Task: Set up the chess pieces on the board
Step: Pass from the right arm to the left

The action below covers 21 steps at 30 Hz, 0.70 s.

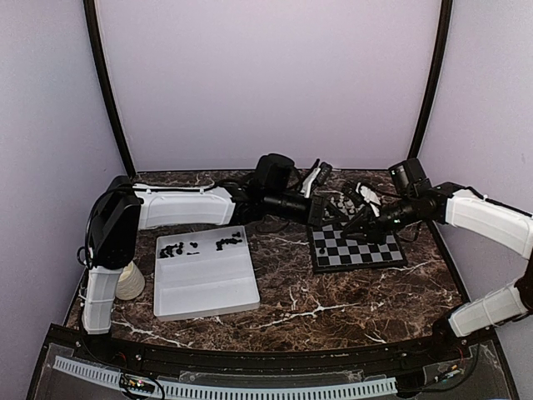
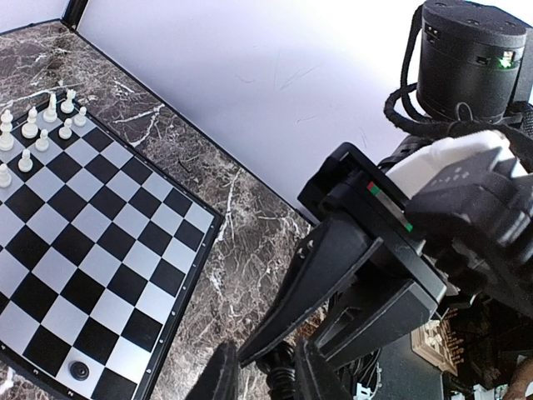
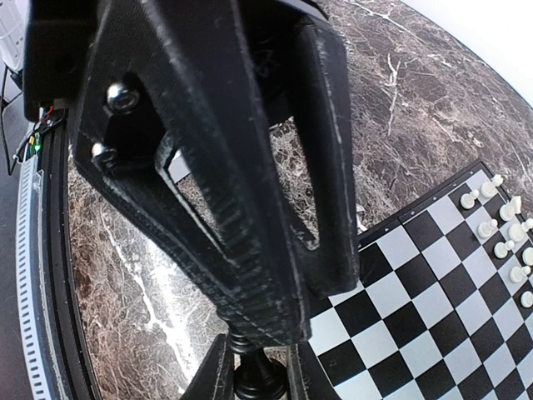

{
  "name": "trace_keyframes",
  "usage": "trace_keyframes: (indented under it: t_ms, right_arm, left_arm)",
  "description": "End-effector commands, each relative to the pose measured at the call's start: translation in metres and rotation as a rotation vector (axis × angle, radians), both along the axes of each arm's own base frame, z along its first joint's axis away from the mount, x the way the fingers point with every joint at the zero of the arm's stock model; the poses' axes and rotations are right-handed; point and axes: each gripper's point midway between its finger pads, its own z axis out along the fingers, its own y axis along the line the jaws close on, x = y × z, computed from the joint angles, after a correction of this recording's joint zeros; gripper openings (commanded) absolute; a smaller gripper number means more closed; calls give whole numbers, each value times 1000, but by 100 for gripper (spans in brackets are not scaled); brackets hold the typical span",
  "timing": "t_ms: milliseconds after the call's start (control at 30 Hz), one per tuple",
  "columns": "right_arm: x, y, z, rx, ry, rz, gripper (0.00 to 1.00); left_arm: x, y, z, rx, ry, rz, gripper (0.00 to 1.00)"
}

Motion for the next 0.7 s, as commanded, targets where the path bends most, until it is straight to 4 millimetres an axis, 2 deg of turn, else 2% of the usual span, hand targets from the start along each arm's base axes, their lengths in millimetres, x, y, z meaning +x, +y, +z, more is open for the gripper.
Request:
trace_keyframes:
  t_ms: [0, 133, 267, 533, 600, 667]
  right_arm:
    - [2, 2, 12, 59, -7, -5, 3]
    - [8, -1, 12, 72, 4, -31, 3]
    - [10, -2, 13, 85, 11, -38, 3]
    - [10, -3, 13, 96, 21, -43, 3]
    - [9, -4, 11, 84, 19, -37, 9]
    - [7, -10, 8, 36, 4, -32, 24]
  left_arm:
    - [-1, 1, 31, -54, -41, 16, 25]
    - [-6, 0, 31, -58, -37, -3, 30]
    - [-12, -3, 32, -64, -46, -19, 30]
    - [-11, -6, 26, -58, -36, -21, 16]
    - [-11, -8, 24, -56, -37, -20, 13]
    - [-9, -8, 21, -44, -51, -15, 11]
